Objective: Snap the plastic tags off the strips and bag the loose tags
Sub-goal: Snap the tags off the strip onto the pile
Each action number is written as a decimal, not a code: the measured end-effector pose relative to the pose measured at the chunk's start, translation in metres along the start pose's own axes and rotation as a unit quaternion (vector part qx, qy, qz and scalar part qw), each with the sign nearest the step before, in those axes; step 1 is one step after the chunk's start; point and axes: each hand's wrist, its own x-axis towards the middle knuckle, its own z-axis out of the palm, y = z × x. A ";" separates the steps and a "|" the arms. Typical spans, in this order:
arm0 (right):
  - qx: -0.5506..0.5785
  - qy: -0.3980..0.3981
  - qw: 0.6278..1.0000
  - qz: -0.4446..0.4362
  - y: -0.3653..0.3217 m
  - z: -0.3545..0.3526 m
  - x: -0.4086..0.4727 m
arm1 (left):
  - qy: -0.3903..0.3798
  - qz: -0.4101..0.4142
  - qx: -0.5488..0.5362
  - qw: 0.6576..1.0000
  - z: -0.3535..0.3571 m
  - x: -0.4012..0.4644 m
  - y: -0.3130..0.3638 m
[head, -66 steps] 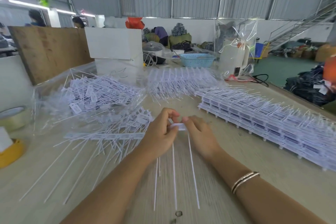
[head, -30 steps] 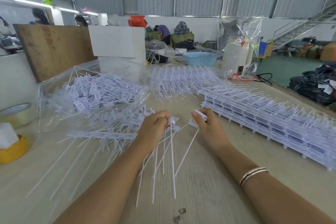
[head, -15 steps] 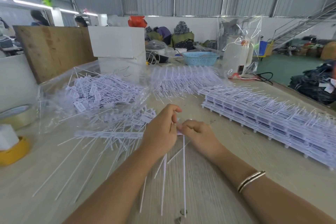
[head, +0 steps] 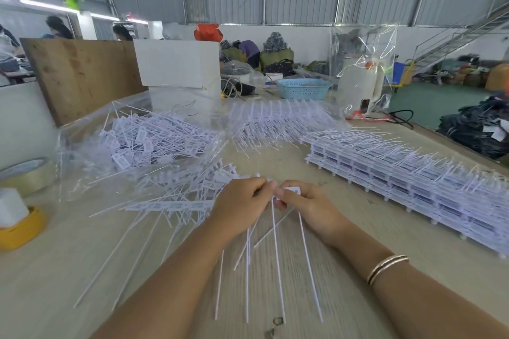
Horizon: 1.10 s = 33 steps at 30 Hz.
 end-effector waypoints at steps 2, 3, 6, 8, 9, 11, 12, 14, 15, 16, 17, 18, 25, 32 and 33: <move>0.004 -0.006 1.000 -0.004 -0.001 0.001 -0.001 | -0.014 -0.001 -0.037 0.999 0.000 0.000 0.001; -0.004 -0.001 1.000 -0.011 -0.003 0.002 -0.001 | -0.022 -0.009 -0.060 0.998 -0.001 0.001 0.000; -0.140 0.052 0.986 -0.074 0.000 0.005 0.002 | -0.035 -0.039 -0.134 0.990 -0.003 0.002 -0.003; -0.224 0.076 0.965 -0.109 0.002 0.008 0.004 | -0.025 -0.059 -0.193 0.979 -0.004 0.002 -0.002; -0.242 0.085 0.959 -0.122 0.002 0.009 0.004 | -0.020 -0.065 -0.217 0.974 -0.004 0.002 -0.001; -0.261 0.095 0.950 -0.144 0.000 0.010 0.003 | -0.019 -0.071 -0.238 0.968 -0.004 0.002 0.001; -0.268 0.098 0.947 -0.150 -0.002 0.010 0.003 | -0.021 -0.071 -0.240 0.968 -0.005 0.002 0.001; -0.261 0.091 0.948 -0.159 -0.004 0.011 0.002 | -0.024 -0.072 -0.242 0.967 -0.005 0.002 0.000; -0.250 0.081 0.951 -0.160 -0.006 0.011 0.002 | -0.026 -0.073 -0.246 0.966 -0.006 0.002 0.000; -0.241 0.072 0.954 -0.160 -0.006 0.011 0.002 | -0.030 -0.074 -0.252 0.964 -0.006 0.002 -0.001; -0.239 0.067 0.955 -0.162 -0.006 0.011 0.002 | -0.036 -0.073 -0.257 0.963 -0.007 0.002 -0.002; -0.244 0.065 0.953 -0.167 -0.006 0.011 0.001 | -0.041 -0.071 -0.259 0.962 -0.008 0.002 -0.002; -0.297 0.046 0.932 -0.205 -0.006 0.011 0.002 | -0.065 -0.066 -0.261 0.961 -0.011 0.002 -0.007; -0.099 0.062 0.984 -0.137 -0.008 0.012 0.000 | -0.064 -0.063 -0.270 0.959 -0.012 0.002 -0.004; -0.020 0.088 0.990 -0.113 -0.011 0.009 0.000 | -0.050 -0.073 -0.294 0.952 -0.014 0.002 -0.006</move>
